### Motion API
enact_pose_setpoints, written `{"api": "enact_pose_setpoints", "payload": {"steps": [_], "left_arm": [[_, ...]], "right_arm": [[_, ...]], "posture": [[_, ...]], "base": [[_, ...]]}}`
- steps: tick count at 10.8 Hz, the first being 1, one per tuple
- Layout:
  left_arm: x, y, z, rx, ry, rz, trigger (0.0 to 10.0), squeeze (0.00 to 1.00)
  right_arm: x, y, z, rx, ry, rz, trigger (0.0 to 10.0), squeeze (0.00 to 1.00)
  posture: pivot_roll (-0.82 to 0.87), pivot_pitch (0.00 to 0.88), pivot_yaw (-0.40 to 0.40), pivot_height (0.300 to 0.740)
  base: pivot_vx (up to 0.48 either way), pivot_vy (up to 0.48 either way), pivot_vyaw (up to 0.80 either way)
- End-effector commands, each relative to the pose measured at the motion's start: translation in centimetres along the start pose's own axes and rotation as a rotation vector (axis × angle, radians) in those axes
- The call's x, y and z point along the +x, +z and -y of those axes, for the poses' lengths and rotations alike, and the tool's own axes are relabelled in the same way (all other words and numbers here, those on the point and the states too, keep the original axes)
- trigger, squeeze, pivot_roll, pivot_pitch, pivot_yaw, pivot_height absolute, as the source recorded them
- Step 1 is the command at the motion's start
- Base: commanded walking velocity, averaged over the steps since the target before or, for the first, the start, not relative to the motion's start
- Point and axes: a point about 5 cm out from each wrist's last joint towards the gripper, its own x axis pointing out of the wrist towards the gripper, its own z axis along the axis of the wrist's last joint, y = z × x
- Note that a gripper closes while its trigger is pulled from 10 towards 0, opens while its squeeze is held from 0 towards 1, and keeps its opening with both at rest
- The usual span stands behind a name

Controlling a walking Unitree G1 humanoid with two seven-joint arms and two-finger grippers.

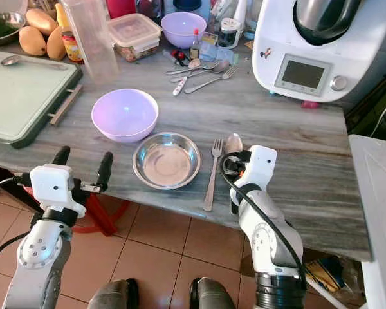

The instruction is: Setting the table

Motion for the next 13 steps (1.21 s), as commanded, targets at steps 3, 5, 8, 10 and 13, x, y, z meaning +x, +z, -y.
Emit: {"api": "enact_pose_setpoints", "payload": {"steps": [3, 5, 8, 10, 13], "left_arm": [[-0.2, -0.2, -0.2, 0.005, -0.007, -0.006, 10.0, 0.0], [-0.1, -0.1, -0.1, 0.002, -0.014, -0.004, 10.0, 0.0], [-0.1, -0.1, -0.1, 0.001, -0.014, -0.001, 10.0, 0.0], [-0.1, -0.1, -0.1, 0.0, -0.016, -0.001, 10.0, 0.0], [0.0, -0.1, 0.0, -0.002, -0.019, 0.002, 10.0, 0.0]], "right_arm": [[0.0, -2.4, 1.0, 0.02, -0.047, -0.12, 10.0, 1.0], [0.0, -2.4, 0.9, 0.032, -0.04, -0.122, 10.0, 1.0], [-0.4, -2.4, 1.2, 0.07, -0.045, -0.15, 10.0, 1.0], [-0.9, -2.2, 1.7, 0.078, -0.054, -0.147, 10.0, 1.0], [-1.8, -1.9, 2.3, 0.079, -0.07, -0.132, 10.0, 1.0]], "posture": [[0.03, 0.171, -0.047, 0.74], [0.03, 0.172, -0.046, 0.74], [0.03, 0.173, -0.047, 0.74], [0.03, 0.174, -0.047, 0.74], [0.02, 0.172, -0.047, 0.74]], "base": [[0.0, 0.0, 0.0], [0.0, 0.0, 0.0], [0.0, 0.0, 0.0], [0.0, 0.0, 0.0], [0.0, 0.0, 0.0]]}}
